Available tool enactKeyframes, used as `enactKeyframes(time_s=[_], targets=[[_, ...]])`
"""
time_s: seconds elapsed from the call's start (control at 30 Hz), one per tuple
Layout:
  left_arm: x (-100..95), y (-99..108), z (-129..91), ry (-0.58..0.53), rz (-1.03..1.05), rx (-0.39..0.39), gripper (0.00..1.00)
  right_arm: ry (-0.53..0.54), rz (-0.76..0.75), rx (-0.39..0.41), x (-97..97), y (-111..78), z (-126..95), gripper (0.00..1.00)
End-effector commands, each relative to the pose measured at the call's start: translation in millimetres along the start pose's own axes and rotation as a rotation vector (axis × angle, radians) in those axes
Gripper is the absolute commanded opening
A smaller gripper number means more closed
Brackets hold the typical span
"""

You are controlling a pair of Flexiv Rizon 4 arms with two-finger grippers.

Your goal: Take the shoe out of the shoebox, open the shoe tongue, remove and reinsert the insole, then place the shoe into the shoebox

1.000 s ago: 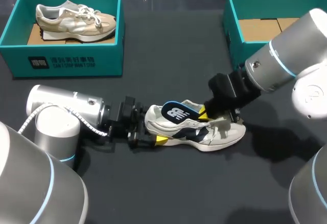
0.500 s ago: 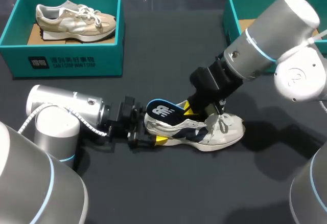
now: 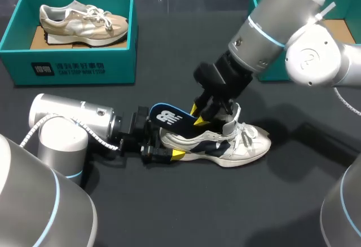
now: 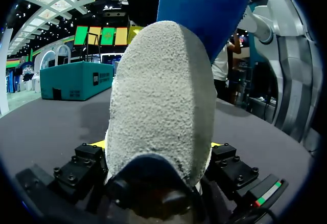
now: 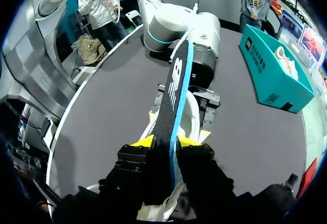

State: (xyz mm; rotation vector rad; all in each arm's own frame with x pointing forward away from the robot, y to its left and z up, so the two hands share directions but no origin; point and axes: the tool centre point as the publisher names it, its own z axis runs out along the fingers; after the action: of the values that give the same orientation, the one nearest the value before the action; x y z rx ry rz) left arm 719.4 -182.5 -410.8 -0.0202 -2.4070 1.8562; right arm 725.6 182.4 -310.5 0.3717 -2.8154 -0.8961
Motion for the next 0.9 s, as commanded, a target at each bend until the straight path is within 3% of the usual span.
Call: enactKeyframes(time_s=[0.03, 0.33, 0.53, 0.9], targets=[[-0.3, 2, 0, -0.001, 0.000, 0.000, 0.00, 0.027, 0.024, -0.024, -2.8, -1.8, 1, 0.83], [-0.3, 2, 0, -0.001, 0.000, 0.000, 0.00, 0.070, 0.131, -0.053, -3.7, 4.5, 1, 0.74], [-0.3, 2, 0, -0.001, 0.000, 0.000, 0.00, 0.097, 0.220, -0.033, -4.1, 11.3, 8, 0.57], [-0.3, 2, 0, -0.001, 0.000, 0.000, 0.00, 0.093, 0.290, -0.034, 2.7, 20.3, 20, 0.50]])
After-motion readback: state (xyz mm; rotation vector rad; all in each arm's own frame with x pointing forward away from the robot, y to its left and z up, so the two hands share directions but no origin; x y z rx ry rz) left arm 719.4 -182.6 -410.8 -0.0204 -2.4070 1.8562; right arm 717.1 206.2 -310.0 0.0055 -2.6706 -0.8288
